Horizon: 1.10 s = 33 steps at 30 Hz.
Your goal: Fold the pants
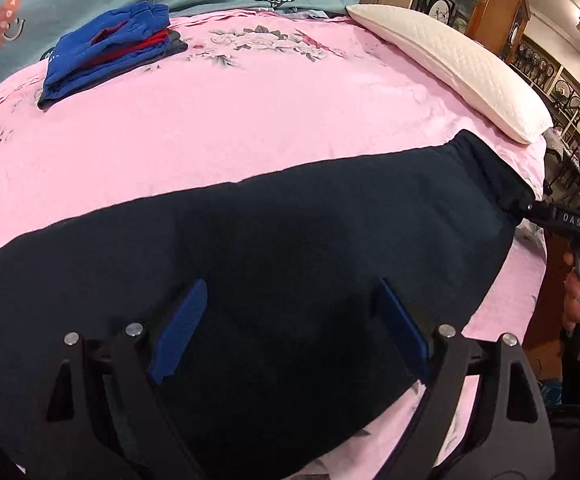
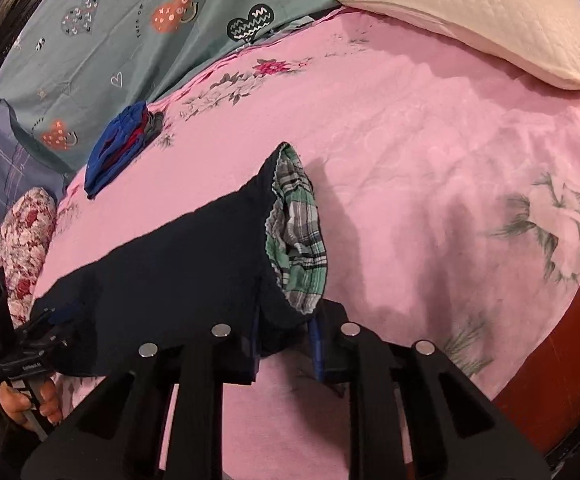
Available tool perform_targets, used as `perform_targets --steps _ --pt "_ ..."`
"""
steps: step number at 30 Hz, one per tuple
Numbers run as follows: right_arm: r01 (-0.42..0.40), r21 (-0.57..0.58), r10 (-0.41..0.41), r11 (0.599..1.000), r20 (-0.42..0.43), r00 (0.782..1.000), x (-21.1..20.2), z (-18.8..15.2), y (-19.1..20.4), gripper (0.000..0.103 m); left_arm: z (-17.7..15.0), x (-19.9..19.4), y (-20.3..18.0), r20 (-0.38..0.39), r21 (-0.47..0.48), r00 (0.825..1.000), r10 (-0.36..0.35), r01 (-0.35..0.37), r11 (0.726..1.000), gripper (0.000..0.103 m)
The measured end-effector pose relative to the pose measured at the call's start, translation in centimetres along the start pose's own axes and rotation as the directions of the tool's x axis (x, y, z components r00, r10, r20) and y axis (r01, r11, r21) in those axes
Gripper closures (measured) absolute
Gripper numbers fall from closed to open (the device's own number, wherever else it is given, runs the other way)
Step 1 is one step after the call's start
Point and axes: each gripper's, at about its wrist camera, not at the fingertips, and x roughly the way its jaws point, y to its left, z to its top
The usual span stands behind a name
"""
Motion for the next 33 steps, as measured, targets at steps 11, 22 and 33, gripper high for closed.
perform_targets --steps 11,22,33 --pt "-0.368 -0.466 0.285 0.805 -0.241 0.928 3.9 -4.2 25.4 0.085 -3.1 -10.4 8.9 0.159 -0.222 0.973 0.167 -0.13 0.966 0.013" --pt "-0.264 -0.645 0.133 0.717 -0.245 0.96 3.7 -8.3 28.0 0.068 -7.5 -13.5 10.7 0.178 -0.206 0.967 0.184 -0.146 0.968 0.012" --pt "-0.347 -0.501 0.121 0.793 -0.428 0.896 10.3 -9.2 28.5 0.092 -7.8 -7.3 8.3 0.061 -0.108 0.988 0.141 -0.134 0.985 0.01"
